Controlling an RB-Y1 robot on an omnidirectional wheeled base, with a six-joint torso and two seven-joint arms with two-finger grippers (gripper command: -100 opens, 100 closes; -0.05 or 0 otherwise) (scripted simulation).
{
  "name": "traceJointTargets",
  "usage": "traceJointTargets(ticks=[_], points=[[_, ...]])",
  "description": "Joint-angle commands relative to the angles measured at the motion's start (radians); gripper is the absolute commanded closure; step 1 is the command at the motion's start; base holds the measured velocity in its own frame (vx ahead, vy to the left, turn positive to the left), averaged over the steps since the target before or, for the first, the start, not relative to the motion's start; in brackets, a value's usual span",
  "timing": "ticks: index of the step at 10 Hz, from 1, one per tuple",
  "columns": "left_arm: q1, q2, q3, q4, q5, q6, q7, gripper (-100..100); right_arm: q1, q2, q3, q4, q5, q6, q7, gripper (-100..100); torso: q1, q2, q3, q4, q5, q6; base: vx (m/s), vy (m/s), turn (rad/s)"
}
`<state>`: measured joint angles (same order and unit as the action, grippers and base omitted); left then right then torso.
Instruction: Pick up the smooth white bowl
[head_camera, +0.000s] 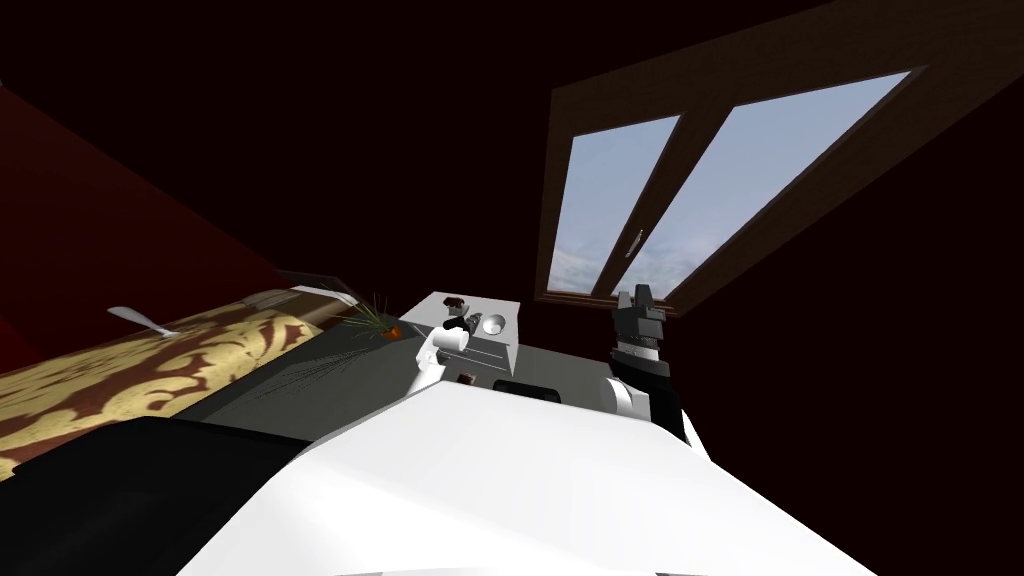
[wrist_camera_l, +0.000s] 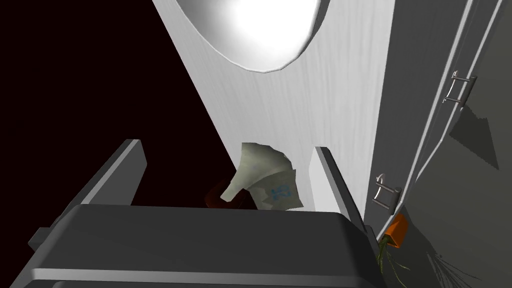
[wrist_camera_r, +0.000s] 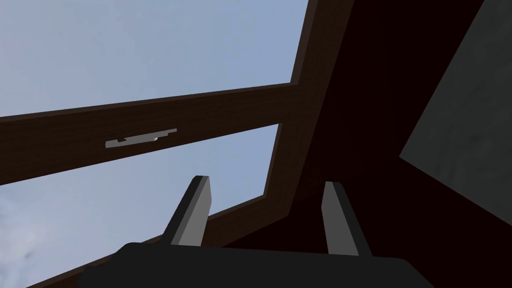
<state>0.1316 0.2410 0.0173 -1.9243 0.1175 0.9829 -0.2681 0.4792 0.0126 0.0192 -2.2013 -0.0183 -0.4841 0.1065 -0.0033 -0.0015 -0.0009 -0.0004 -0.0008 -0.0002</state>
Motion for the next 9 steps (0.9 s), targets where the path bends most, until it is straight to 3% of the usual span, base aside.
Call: traceJointTargets(ticks=[1, 7, 8, 9], points=[[-0.007, -0.010, -0.009, 0.028, -0.007, 0.040, 0.004, -100, 0.000, 0.000, 0.000, 0.000, 0.000, 0.000, 0.000, 0, 0.000, 0.000, 0.000, 0.000, 0.000, 0.000, 0.025, -0.051, -0.013], [-0.022, -0.042, -0.038, 0.126, -0.027, 0.162, 0.016, -100, 0.000, 0.000, 0.000, 0.000, 0.000, 0.000, 0.000, 0, 0.001, -0.001, -0.001, 0.000, 0.000, 0.000, 0.045, -0.047, -0.014], [-0.025, -0.030, -0.028, 0.115, -0.015, 0.146, 0.011, -100, 0.000, 0.000, 0.000, 0.000, 0.000, 0.000, 0.000, 0, 0.001, -0.002, -0.001, 0.000, 0.000, 0.000, 0.024, -0.016, -0.001], [-0.025, -0.030, -0.028, 0.118, -0.015, 0.150, 0.011, 0, 0.000, 0.000, 0.000, 0.000, 0.000, 0.000, 0.000, 0, 0.002, 0.000, 0.000, 0.000, 0.000, 0.000, 0.000, 0.000, 0.000]])
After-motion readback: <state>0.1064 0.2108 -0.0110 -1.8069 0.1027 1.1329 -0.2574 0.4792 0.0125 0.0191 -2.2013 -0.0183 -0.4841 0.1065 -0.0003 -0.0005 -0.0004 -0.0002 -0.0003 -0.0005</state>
